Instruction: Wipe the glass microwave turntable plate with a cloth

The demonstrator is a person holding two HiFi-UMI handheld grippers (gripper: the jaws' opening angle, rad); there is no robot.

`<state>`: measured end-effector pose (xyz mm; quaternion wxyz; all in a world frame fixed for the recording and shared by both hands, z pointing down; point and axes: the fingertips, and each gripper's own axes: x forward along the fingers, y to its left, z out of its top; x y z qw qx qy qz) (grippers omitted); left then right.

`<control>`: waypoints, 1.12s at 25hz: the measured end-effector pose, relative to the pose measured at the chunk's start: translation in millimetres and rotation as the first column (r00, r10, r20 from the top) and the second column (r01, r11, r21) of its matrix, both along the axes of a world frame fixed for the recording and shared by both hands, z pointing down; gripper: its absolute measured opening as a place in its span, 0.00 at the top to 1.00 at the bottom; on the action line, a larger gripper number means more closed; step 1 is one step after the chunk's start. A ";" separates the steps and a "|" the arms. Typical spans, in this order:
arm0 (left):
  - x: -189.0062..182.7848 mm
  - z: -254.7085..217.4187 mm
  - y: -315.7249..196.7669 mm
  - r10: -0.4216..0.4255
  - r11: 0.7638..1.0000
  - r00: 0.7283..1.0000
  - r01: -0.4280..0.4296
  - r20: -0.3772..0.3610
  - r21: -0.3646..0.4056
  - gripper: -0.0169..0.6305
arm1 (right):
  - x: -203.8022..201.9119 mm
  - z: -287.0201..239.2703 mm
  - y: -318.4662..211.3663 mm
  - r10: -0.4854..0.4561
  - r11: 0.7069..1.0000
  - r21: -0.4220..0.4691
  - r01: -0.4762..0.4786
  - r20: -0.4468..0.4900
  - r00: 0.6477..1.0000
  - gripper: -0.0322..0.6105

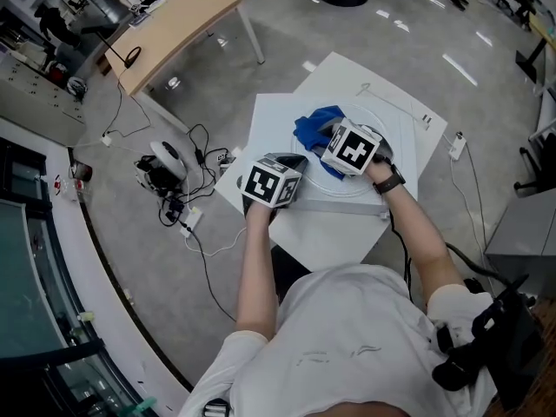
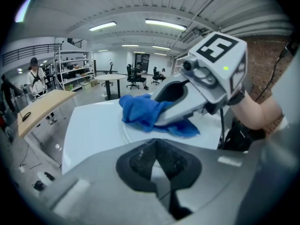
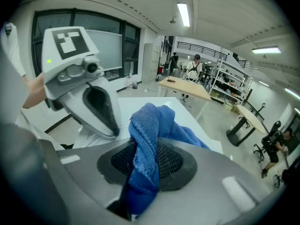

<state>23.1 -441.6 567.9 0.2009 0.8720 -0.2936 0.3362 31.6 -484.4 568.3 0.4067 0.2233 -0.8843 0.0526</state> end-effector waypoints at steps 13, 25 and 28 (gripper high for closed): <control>0.2 0.0 0.8 -0.002 1.000 1.000 0.002 0.009 0.029 0.98 | 130.0 -2.0 14.3 0.175 0.983 -0.026 -0.179 -0.116 0.978 0.79; 2.4 -0.7 1.0 0.002 1.000 1.000 -0.002 0.010 0.025 0.98 | 7.3 -0.2 70.1 -0.133 0.988 -0.084 0.133 0.004 0.991 0.79; 3.2 -0.3 0.6 -0.007 1.000 1.000 0.006 0.008 0.028 0.98 | 16.1 0.5 29.5 -0.033 0.999 -0.030 0.032 -0.034 0.999 0.79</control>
